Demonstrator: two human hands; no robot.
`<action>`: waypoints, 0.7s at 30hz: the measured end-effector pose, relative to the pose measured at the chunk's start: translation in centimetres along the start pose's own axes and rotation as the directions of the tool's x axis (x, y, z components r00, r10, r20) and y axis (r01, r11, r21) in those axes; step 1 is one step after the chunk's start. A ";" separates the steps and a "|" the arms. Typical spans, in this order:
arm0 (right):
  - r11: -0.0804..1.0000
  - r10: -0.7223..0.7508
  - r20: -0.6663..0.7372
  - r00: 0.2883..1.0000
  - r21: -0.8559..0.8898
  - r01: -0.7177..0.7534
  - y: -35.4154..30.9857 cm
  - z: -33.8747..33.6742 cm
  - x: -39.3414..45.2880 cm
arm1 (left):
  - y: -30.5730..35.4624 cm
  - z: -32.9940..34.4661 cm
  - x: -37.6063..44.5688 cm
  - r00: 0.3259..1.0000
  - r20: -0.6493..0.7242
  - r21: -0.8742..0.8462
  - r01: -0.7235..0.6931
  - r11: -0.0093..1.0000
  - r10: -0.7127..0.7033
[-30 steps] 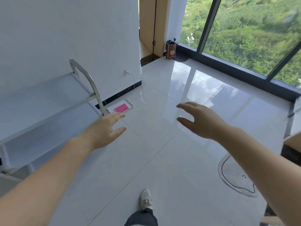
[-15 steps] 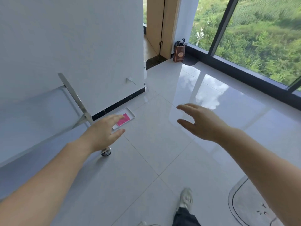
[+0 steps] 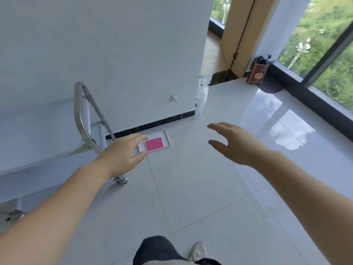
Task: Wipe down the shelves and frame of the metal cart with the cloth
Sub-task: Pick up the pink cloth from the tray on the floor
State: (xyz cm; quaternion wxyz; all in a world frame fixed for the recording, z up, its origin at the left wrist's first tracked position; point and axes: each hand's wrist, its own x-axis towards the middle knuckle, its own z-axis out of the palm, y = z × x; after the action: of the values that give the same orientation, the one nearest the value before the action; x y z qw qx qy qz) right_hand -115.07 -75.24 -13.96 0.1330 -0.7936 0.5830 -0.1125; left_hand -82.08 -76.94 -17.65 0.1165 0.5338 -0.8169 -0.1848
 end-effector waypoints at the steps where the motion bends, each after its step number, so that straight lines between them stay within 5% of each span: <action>1: 1.000 -0.020 0.005 1.000 0.011 0.019 0.9 -0.2 1.3 | 0.2 0.2 0.8 1.000 -0.008 0.002 0.024 1.000 -0.024; 10: 0.987 -0.161 0.107 0.981 0.031 0.159 6.3 0.4 13.2 | -1.8 1.6 8.6 0.976 -0.033 -0.045 0.214 0.976 -0.216; 21: 0.975 -0.216 0.171 0.961 -0.007 0.221 9.5 0.8 35.0 | -11.9 -1.3 25.9 0.953 -0.039 -0.128 0.295 0.947 -0.302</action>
State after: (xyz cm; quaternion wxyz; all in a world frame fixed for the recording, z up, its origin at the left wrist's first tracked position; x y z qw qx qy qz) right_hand -113.00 -111.28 -17.18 0.1584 -0.8614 0.4798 -0.0510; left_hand -82.16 -105.19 -21.78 0.1429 0.6483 -0.7105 -0.2334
